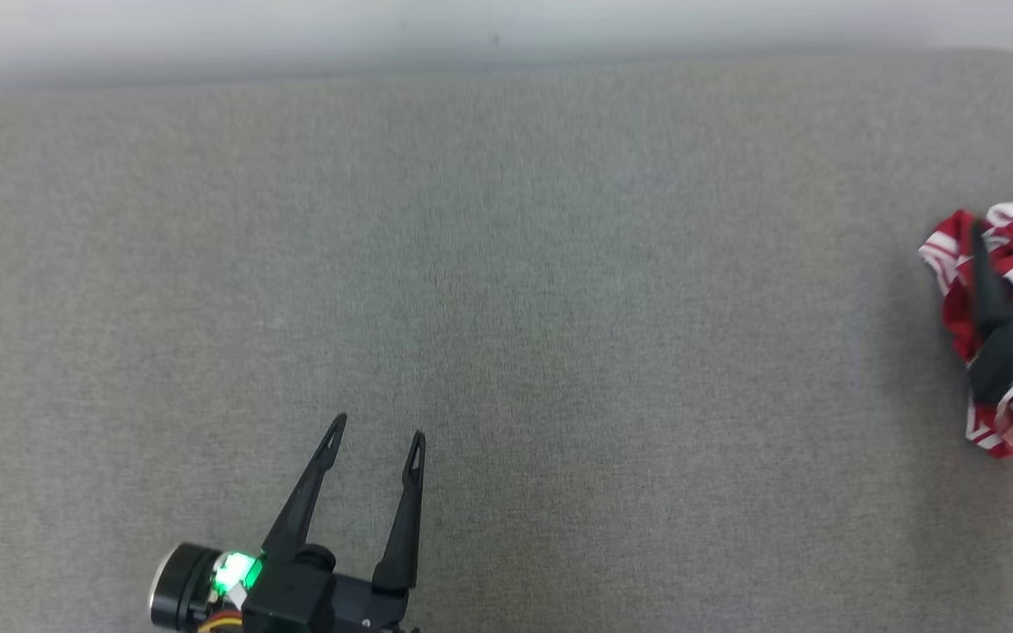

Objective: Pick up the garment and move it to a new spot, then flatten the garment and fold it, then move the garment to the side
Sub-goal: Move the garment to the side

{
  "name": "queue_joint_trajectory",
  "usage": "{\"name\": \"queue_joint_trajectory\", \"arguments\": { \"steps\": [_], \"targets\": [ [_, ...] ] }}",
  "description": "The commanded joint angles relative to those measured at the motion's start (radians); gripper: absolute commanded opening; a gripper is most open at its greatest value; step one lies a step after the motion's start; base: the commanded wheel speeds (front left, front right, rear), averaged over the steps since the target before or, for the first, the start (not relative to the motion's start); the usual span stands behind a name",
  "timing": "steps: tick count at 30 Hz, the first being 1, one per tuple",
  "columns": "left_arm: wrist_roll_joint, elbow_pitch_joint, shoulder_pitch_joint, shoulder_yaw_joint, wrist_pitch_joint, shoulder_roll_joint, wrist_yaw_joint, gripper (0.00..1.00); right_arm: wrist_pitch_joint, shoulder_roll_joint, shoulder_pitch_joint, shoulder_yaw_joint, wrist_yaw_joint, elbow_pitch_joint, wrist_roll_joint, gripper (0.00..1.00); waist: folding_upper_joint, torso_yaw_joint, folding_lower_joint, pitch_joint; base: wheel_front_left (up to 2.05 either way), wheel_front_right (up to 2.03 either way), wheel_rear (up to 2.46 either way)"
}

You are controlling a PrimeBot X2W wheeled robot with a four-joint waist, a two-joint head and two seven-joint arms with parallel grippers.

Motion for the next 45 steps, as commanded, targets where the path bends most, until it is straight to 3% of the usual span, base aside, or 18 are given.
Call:
{"name": "queue_joint_trajectory", "arguments": {
  "steps": [1, 3, 10, 16, 24, 30, 40, 45],
  "targets": [
    [-0.011, 0.009, 0.022, 0.006, -0.003, -0.005, 0.005, 1.00, -0.004, 0.039, 0.064, -0.051, -0.002, -0.043, -0.041, 1.00, 0.0000, 0.008, 0.0001, -0.076, 0.00, 0.00, 0.00],
    [-0.028, 0.031, 0.040, 0.013, -0.003, -0.012, 0.012, 1.00, -0.004, 0.131, 0.172, -0.128, -0.002, -0.135, -0.117, 1.00, 0.0000, 0.018, 0.0001, -0.132, 0.00, 0.00, 0.00],
    [-0.086, 0.107, 0.075, 0.031, -0.003, -0.031, 0.025, 1.00, -0.004, 0.278, 0.401, -0.198, -0.002, -0.357, -0.204, 1.00, 0.0000, 0.048, 0.0001, -0.262, 0.00, 0.00, 0.00],
    [-0.149, 0.136, 0.083, 0.049, -0.003, -0.044, 0.010, 1.00, -0.004, 0.329, 0.592, -0.205, -0.002, -0.605, -0.215, 1.00, 0.0000, 0.054, 0.0001, -0.338, 0.00, 0.00, 0.00],
    [-0.073, 0.072, 0.137, 0.072, -0.003, -0.043, 0.020, 1.00, -0.004, 0.348, 0.797, -0.204, -0.002, -0.844, -0.179, 1.00, 0.0000, 0.051, 0.0001, -0.400, 0.00, 0.00, 0.00],
    [-0.044, 0.037, 0.250, 0.114, -0.003, -0.040, 0.005, 1.00, -0.004, 0.364, 0.948, -0.218, -0.002, -0.943, -0.152, 1.00, 0.0000, 0.049, 0.0001, -0.434, 0.00, 0.00, 0.00],
    [-0.051, 0.099, 0.325, 0.157, -0.003, -0.048, -0.048, 1.00, -0.003, 0.396, 1.084, -0.232, -0.002, -0.939, -0.148, 1.00, 0.0000, 0.058, 0.0001, -0.470, 0.00, 0.00, 0.00],
    [-0.048, 0.119, 0.336, 0.159, -0.003, -0.052, -0.047, 1.00, -0.002, 0.387, 1.089, -0.220, -0.002, -0.923, -0.144, 1.00, 0.0000, 0.050, 0.0001, -0.475, 0.00, 0.00, 0.00]
  ]
}}
